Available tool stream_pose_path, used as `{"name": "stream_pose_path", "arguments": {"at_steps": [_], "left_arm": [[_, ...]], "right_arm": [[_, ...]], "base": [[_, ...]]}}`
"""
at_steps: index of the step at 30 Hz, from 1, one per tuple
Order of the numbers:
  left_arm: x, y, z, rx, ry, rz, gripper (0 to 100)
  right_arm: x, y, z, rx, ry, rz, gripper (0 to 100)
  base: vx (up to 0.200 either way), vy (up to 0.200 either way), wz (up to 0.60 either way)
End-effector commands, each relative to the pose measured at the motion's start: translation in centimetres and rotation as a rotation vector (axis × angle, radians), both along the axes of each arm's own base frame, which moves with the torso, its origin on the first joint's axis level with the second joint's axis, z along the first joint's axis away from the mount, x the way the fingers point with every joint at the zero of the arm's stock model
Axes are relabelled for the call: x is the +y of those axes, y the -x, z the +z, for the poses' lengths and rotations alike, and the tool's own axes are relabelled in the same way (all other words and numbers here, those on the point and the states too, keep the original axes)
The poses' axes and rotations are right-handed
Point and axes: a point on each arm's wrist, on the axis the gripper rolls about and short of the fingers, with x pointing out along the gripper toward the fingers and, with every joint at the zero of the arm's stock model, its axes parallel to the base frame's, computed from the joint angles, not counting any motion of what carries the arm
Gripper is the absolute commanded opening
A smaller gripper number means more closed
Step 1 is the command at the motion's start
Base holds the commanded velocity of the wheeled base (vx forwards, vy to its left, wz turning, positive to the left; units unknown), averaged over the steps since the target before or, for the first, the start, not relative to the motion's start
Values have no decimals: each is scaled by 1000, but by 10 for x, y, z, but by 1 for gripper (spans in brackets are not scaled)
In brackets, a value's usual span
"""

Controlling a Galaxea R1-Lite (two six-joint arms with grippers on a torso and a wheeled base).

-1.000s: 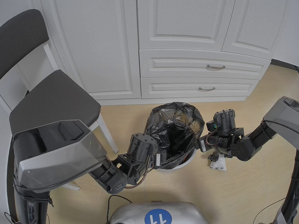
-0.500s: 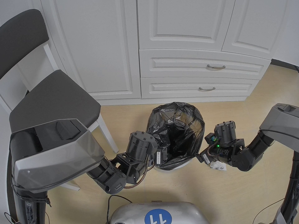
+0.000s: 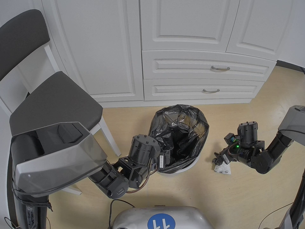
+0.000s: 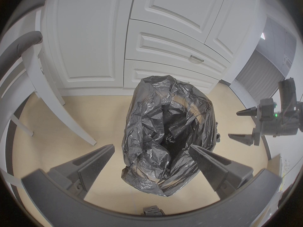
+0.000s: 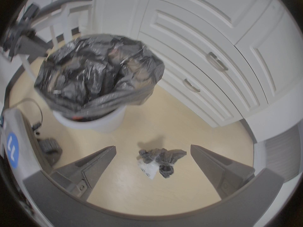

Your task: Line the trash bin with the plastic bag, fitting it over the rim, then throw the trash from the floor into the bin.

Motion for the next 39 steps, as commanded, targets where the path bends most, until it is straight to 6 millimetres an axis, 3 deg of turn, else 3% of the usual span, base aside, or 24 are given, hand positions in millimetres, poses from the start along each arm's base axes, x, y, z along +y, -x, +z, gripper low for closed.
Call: {"name": "stream_pose_path", "arguments": {"at_steps": [1,5,6,9,12,17,27,28,39], "left_arm": [[1,-1,0,1,-2,3,100],[1,-1,0,-2,0,3,100],[1,-1,2,-13,10,3,100],[1,-1,3,-24,21,3,100],[1,0,1,-25,7,-2,100],[2,-2,3,-51,17,-2,100],[3,-2,4,-55,19,-1,100],[3,-2,4,-55,19,-1,100],[2,-4,5,-71,14,30,100]], "right_arm": [[45,-18,19,-53,-297,-42,100],[58,-24,32,5,-403,-89,100],[69,-28,54,105,-534,-166,100],[74,-34,61,282,-607,-228,100],[77,-43,43,428,-619,-256,100],[83,-52,15,480,-615,-296,100],[85,-62,-2,474,-641,-320,100],[85,-63,-2,471,-642,-321,0],[73,-56,17,447,-645,-321,0]], "base": [[0,0,0],[0,0,0],[0,0,0],[0,0,0],[0,0,0],[0,0,0],[0,0,0],[0,0,0],[0,0,0]]}}
